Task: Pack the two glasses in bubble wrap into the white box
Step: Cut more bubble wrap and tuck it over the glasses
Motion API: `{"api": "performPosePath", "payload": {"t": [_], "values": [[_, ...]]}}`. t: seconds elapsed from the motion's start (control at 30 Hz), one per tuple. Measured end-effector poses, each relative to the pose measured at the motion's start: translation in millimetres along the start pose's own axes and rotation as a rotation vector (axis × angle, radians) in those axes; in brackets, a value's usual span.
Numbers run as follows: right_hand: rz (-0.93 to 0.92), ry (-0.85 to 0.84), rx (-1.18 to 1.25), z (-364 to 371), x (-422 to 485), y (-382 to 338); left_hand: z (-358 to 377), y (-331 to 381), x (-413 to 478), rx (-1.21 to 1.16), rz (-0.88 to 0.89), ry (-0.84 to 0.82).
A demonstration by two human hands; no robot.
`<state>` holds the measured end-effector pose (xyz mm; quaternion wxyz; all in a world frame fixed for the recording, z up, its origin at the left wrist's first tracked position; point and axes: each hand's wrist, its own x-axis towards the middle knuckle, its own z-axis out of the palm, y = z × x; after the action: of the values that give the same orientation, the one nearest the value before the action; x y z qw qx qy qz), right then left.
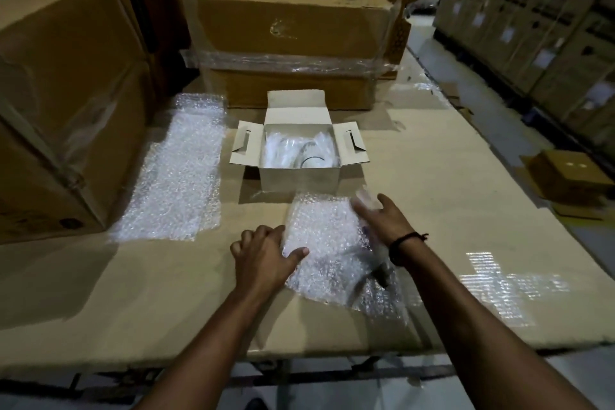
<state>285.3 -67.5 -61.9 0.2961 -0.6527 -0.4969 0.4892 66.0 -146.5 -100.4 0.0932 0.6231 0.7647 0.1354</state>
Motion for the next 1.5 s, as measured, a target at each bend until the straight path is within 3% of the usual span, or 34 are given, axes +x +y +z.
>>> {"api": "performPosePath", "payload": {"t": [0.13, 0.2, 0.3, 0.37, 0.43, 0.5, 0.57, 0.67, 0.77, 0.83, 0.9, 1.0, 1.1, 1.23, 1.33, 1.43, 1.5], "values": [[-0.116, 0.049, -0.332, 1.7, 2.2, 12.8, -1.6, 7.0, 0.8, 0.089, -0.024, -0.021], [-0.103, 0.161, -0.367, -5.5, 7.3, 14.9, -2.9, 8.6, 2.3, 0.094, -0.038, -0.022], [-0.093, 0.187, -0.443, -17.2, 10.0, 14.4, -5.1, 8.8, 5.8, 0.055, -0.045, -0.027], [-0.11, 0.227, -0.701, -22.3, 8.1, 12.9, -5.9, 9.7, 6.9, -0.012, -0.049, 0.003], [-0.236, 0.375, -0.915, -21.0, 0.7, 9.8, -7.2, 9.9, 7.8, -0.096, -0.037, 0.078], [-0.513, 0.439, -0.929, -8.5, -8.8, 6.9, -10.6, 8.9, 11.4, -0.226, -0.029, 0.139], [-0.669, 0.286, -0.954, 10.1, -17.2, 9.0, -16.7, 7.4, 15.2, -0.352, -0.068, 0.166], [-0.556, -0.037, -1.107, 36.8, -24.2, 23.3, -31.3, 4.2, 20.4, -0.578, -0.055, 0.167], [-0.551, 0.002, -1.132, 49.5, -25.1, 35.7, -42.4, -2.2, 25.0, -0.956, -0.092, 0.036], [-0.532, 0.033, -1.122, 55.4, -24.5, 37.3, -43.2, -14.1, 26.2, -1.263, -0.254, -0.038], [-0.483, 0.035, -1.118, 59.2, -21.3, 38.6, -39.8, -27.2, 21.9, -1.416, -0.412, -0.104], [-0.436, 0.044, -1.131, 67.5, -20.1, 37.7, -32.5, -35.3, 11.8, -1.326, -0.344, -0.111], [-0.437, 0.031, -1.115, 68.2, -15.2, 22.3, -30.5, -29.1, 9.3, -1.168, -0.17, 0.046], [-0.668, 0.372, -0.871, 51.9, -7.2, -16.5, -45.7, -29.2, 19.6, -0.895, 0.017, 0.294], [-0.816, 0.482, -1.01, 50.3, -0.7, -40.8, -57.6, -32.4, 27.9, -0.653, 0.318, 0.468], [-0.869, 0.453, -1.058, 56.0, 10.5, -58.5, -58.6, -33.8, 26.2, -0.649, 0.441, 0.474], [-0.855, 0.408, -0.955, 55.4, 11.2, -65.4, -51.6, -37.3, 22.3, -0.645, 0.341, 0.391]]}}
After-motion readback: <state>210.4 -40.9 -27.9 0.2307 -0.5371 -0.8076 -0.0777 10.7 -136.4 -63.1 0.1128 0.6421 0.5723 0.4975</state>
